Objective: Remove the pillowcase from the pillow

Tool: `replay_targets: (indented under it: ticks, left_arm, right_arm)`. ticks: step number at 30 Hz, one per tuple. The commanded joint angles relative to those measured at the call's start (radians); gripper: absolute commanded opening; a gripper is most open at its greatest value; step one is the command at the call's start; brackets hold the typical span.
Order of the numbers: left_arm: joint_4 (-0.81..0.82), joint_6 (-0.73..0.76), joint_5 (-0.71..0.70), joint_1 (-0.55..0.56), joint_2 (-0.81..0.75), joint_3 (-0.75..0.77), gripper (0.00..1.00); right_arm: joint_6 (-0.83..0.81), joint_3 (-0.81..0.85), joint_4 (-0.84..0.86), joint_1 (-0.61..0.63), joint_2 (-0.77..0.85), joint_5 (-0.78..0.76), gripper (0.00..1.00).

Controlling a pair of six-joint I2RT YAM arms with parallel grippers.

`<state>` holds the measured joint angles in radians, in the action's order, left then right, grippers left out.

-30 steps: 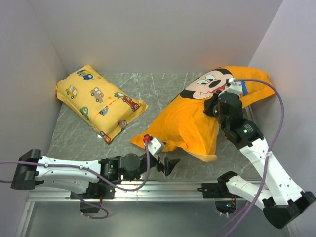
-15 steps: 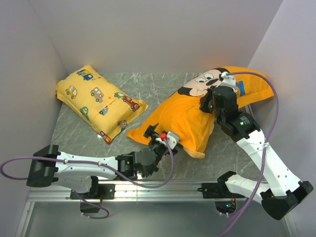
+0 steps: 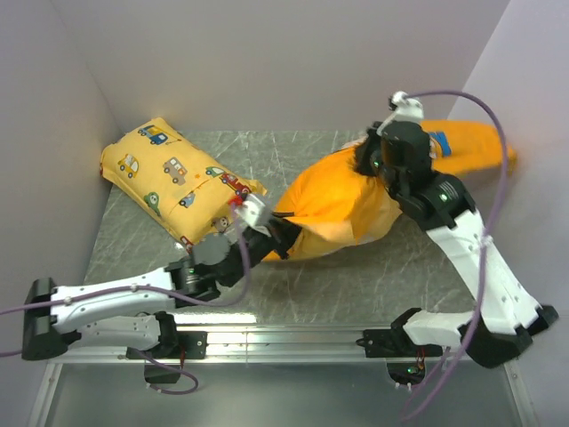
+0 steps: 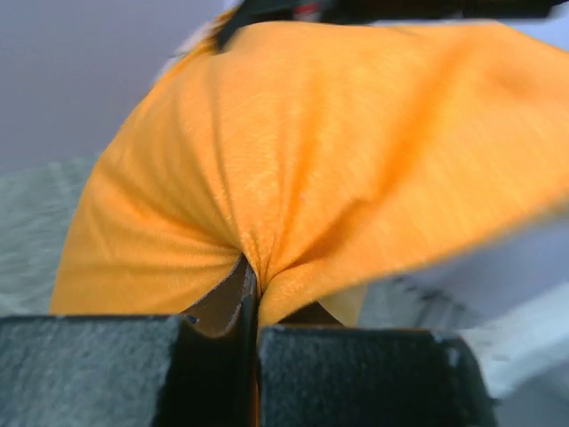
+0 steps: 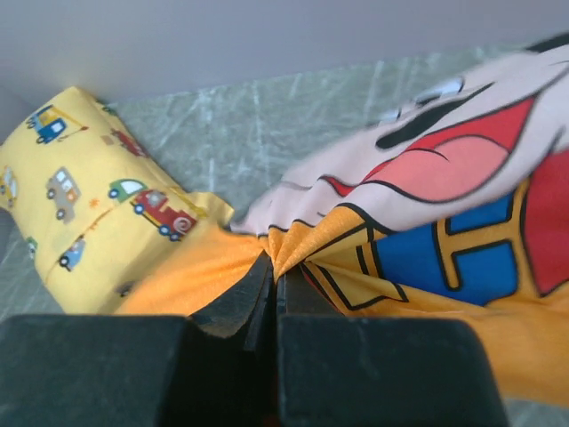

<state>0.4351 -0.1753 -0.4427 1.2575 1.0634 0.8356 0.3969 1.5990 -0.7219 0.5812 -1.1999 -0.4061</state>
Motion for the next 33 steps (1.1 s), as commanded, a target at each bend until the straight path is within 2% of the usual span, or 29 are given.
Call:
replay_targets:
  ticks: [1,3,4,6,7,9,11,12,13,15,16,18,19,22,26,30,33]
  left_arm:
    - [0.010,-0.320,0.279,0.010,-0.117,0.022,0.01]
    - [-0.129,-0.381,0.193,0.008,-0.173,0.055,0.01]
    - [-0.198,-0.400,0.058,-0.006,-0.189,0.097,0.00]
    - [-0.375,-0.440,-0.061,-0.035,-0.206,0.134,0.01]
    - [-0.428,-0.458,-0.142,-0.087,-0.207,0.175,0.01]
    - [-0.533,-0.484,-0.185,-0.156,-0.209,0.195,0.00]
    - [-0.577,-0.519,-0.192,-0.283,-0.212,0.221,0.01]
    - [-0.597,-0.530,-0.173,-0.334,-0.212,0.232,0.00]
    - [-0.633,-0.536,-0.148,-0.430,-0.207,0.259,0.00]
    - [-0.674,-0.564,-0.075,-0.531,-0.186,0.295,0.00]
    - [-0.702,-0.566,-0.042,-0.619,-0.178,0.321,0.00]
    - [-0.717,-0.564,0.024,-0.674,-0.158,0.336,0.00]
    - [-0.723,-0.563,0.027,-0.696,-0.157,0.338,0.00]
    - [-0.720,-0.549,0.025,-0.710,-0.158,0.303,0.00]
    - [-0.716,-0.558,0.042,-0.734,-0.160,0.267,0.01]
    - [-0.710,-0.556,0.055,-0.751,-0.137,0.261,0.00]
    - [-0.707,-0.547,0.049,-0.757,-0.125,0.263,0.00]
  right_arm:
    - [-0.055,0.133,0.226,0.017,-0.219,-0.010,0.00]
    - [-0.061,0.150,0.249,0.016,-0.315,0.003,0.00]
    - [-0.059,0.159,0.269,0.017,-0.401,0.031,0.00]
    - [-0.035,0.156,0.289,0.017,-0.466,0.073,0.00]
    - [-0.024,0.138,0.315,0.016,-0.507,0.116,0.00]
    - [0.000,0.104,0.354,0.016,-0.523,0.145,0.00]
    - [0.005,0.075,0.394,0.016,-0.529,0.165,0.00]
    - [-0.003,0.079,0.389,0.016,-0.544,0.165,0.00]
    - [-0.013,0.110,0.365,0.016,-0.553,0.170,0.00]
    - [-0.044,0.145,0.339,0.016,-0.569,0.168,0.01]
    - [-0.053,0.163,0.320,0.014,-0.566,0.164,0.17]
    - [-0.075,0.161,0.325,-0.001,-0.528,0.148,0.41]
    - [-0.075,0.139,0.335,-0.013,-0.508,0.148,0.61]
    - [-0.066,0.067,0.367,-0.079,-0.416,0.182,0.78]
    - [-0.026,-0.025,0.378,-0.193,-0.299,0.248,0.83]
    - [-0.023,-0.138,0.406,-0.268,-0.143,0.248,0.86]
    - [-0.010,-0.209,0.397,-0.312,-0.083,0.211,0.91]
